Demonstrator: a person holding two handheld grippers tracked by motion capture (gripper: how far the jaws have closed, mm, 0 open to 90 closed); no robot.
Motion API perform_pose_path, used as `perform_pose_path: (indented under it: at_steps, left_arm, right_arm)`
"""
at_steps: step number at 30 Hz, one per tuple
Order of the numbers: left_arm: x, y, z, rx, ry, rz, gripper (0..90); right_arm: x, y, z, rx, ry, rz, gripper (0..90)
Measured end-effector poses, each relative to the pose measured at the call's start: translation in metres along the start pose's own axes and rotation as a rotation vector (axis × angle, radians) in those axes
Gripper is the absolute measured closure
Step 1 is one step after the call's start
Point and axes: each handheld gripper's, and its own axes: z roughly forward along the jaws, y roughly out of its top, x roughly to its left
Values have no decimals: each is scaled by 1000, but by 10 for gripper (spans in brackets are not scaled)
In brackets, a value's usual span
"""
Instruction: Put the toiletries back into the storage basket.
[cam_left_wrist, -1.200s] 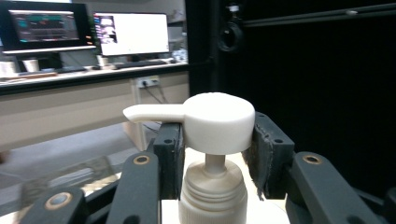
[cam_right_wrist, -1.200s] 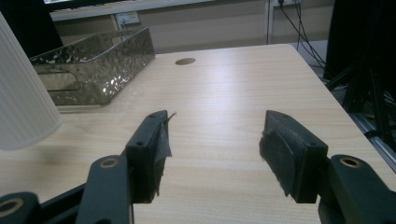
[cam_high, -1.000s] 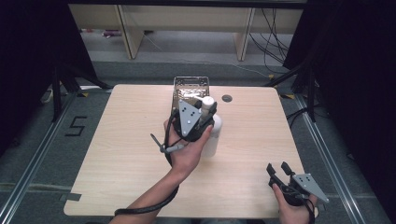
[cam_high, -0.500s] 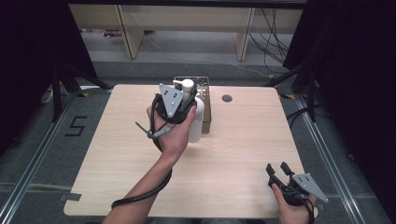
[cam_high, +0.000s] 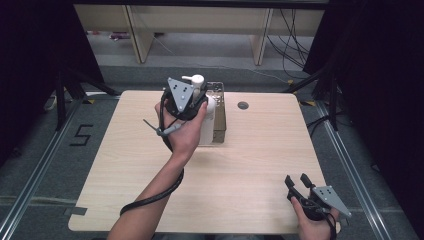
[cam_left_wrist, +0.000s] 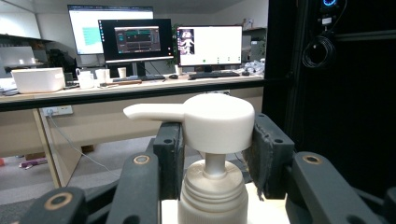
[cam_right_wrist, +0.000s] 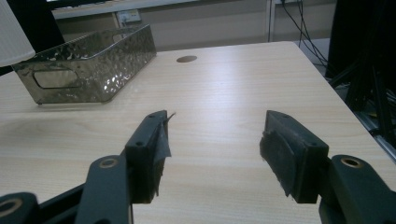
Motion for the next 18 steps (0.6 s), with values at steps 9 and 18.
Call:
perform_pose_path:
  at_steps: [9,18]
  left_arm:
    - [7,3,12,-8,-5,-16,592]
    - [12,2,23,-6,-1,-35,592]
  right_arm:
    - [0,0,0,1,-2,-2,417]
    - [0,-1,2,-22,21,10,416]
